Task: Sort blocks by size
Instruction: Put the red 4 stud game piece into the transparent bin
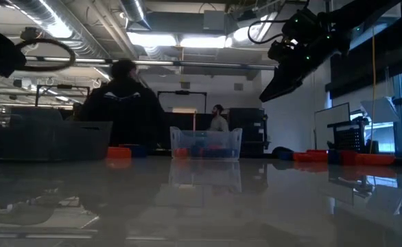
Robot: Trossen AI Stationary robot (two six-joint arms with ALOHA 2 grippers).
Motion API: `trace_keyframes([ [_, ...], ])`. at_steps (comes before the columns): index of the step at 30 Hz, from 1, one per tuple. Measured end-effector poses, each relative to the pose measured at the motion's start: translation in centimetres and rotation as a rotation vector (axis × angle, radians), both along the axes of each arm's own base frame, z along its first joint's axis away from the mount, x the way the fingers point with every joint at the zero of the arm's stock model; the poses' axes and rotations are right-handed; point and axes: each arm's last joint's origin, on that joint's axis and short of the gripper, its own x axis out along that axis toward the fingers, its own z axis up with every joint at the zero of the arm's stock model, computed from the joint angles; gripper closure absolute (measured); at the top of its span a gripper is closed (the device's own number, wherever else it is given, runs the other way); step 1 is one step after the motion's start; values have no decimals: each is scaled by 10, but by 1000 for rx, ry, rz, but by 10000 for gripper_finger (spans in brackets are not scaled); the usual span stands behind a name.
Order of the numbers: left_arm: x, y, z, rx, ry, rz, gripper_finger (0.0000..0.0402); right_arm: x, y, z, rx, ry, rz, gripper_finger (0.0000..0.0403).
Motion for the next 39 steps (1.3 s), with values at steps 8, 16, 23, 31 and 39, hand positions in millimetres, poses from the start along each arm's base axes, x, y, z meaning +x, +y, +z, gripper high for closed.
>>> trace_keyframes([
  [8,-2,-3,0,81,-89,-153,209,0,0,0,0,0,-1,210],
  [16,-1,-6,-9,44,-159,-186,209,0,0,0,0,-1,-1,210],
  [23,-11,-10,-22,44,-201,-376,208,0,0,0,0,0,-1,210],
  [31,-17,-6,-35,70,-245,-440,210,0,0,0,0,0,-1,210],
  [39,-3,-3,-28,53,-267,-331,280,0,0,0,-3,-5,-1,210],
])
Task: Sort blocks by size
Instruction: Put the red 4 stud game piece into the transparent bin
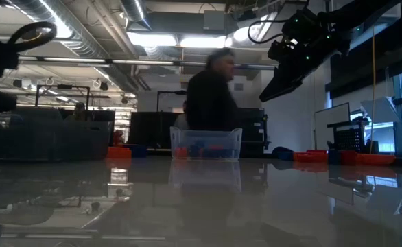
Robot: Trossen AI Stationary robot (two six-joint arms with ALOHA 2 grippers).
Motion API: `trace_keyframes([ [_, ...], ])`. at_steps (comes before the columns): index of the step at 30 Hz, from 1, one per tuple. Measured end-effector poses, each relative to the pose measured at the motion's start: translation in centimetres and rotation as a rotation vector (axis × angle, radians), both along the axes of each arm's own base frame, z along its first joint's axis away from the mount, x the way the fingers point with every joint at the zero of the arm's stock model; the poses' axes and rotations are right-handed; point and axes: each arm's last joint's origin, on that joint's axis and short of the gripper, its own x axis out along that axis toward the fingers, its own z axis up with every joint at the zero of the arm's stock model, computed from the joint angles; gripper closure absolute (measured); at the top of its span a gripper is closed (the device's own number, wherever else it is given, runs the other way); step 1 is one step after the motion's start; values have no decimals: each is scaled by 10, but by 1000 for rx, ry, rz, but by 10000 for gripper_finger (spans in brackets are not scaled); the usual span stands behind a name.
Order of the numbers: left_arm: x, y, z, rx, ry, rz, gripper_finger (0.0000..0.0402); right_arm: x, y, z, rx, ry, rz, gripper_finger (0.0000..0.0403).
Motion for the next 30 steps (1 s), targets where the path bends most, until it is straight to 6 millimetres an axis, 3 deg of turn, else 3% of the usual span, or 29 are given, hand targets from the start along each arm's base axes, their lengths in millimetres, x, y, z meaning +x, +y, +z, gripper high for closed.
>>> trace_keyframes([
  [6,21,5,17,-27,-62,67,280,0,0,0,2,3,0,210],
  [12,48,29,47,-32,-167,108,280,0,0,0,2,2,0,210],
  [20,82,93,94,189,-432,211,278,0,0,0,1,2,0,210],
  [30,121,190,107,400,-695,417,269,0,0,0,0,0,0,210],
])
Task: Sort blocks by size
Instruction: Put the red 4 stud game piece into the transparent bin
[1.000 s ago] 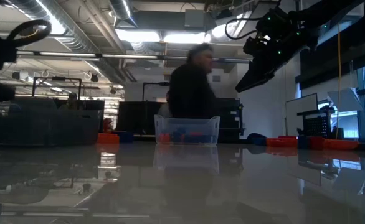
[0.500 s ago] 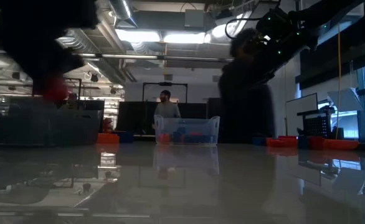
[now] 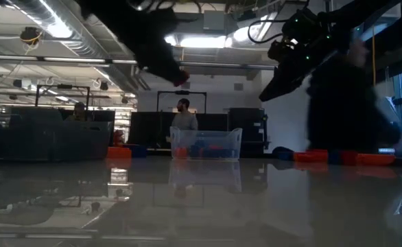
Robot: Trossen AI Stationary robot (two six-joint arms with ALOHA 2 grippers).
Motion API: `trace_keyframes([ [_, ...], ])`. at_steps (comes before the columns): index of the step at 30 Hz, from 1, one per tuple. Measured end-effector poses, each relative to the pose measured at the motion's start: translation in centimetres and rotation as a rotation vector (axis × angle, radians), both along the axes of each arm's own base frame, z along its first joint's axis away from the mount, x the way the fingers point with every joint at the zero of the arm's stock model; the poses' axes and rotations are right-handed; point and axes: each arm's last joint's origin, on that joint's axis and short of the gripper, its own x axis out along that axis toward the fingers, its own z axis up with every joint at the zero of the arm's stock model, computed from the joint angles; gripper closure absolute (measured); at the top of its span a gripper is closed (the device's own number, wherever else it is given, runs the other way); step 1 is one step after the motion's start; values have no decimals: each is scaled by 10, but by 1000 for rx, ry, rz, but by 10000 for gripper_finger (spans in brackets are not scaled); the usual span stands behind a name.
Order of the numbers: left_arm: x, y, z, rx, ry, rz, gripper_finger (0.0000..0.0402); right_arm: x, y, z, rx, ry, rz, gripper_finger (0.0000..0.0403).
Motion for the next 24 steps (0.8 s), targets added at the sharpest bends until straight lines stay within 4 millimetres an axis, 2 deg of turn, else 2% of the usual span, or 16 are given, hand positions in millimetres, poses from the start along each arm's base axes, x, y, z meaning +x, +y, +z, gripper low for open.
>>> trace_keyframes([
  [7,20,63,-5,154,-153,111,265,1,-1,2,-15,-21,0,210],
  [15,32,123,-38,223,-141,213,264,2,-2,4,-41,-38,8,210],
  [19,38,142,-50,161,-145,232,263,2,-2,4,-50,-35,14,210],
  [24,39,152,-48,129,-170,273,244,2,-2,4,-50,-34,15,210],
])
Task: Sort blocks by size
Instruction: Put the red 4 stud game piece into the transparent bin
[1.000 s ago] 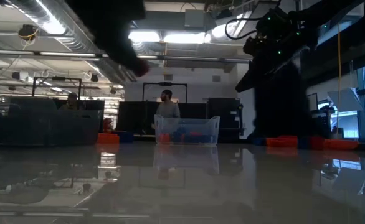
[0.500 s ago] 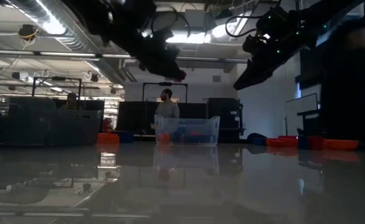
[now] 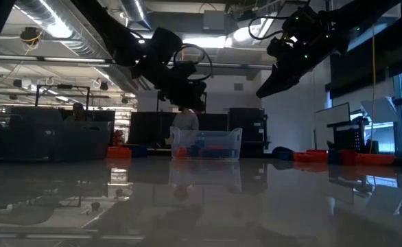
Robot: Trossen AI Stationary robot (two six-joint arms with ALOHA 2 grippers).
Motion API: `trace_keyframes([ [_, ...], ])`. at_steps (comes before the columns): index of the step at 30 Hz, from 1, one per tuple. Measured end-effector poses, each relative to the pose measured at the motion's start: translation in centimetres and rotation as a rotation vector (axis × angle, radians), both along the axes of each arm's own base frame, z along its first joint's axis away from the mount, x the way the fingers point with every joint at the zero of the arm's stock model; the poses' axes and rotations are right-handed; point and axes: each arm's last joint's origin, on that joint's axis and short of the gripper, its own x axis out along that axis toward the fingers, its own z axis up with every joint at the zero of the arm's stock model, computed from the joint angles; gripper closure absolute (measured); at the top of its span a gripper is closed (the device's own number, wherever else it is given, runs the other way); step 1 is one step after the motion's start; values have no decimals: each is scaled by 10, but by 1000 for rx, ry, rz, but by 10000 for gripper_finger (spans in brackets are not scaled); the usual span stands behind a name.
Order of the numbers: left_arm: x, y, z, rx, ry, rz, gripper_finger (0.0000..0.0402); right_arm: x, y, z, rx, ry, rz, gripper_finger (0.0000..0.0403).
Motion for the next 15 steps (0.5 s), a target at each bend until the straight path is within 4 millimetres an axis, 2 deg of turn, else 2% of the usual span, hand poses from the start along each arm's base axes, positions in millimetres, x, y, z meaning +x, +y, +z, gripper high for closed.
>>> trace_keyframes([
  [5,3,-2,6,-10,24,-8,189,0,0,0,1,2,0,210],
  [9,6,-11,18,-26,94,-42,166,0,0,-1,6,9,0,210],
  [12,0,-28,36,-57,143,-71,164,-1,1,-2,14,21,0,210],
  [15,-11,-58,61,-69,171,-128,167,-1,1,-3,19,27,0,210],
])
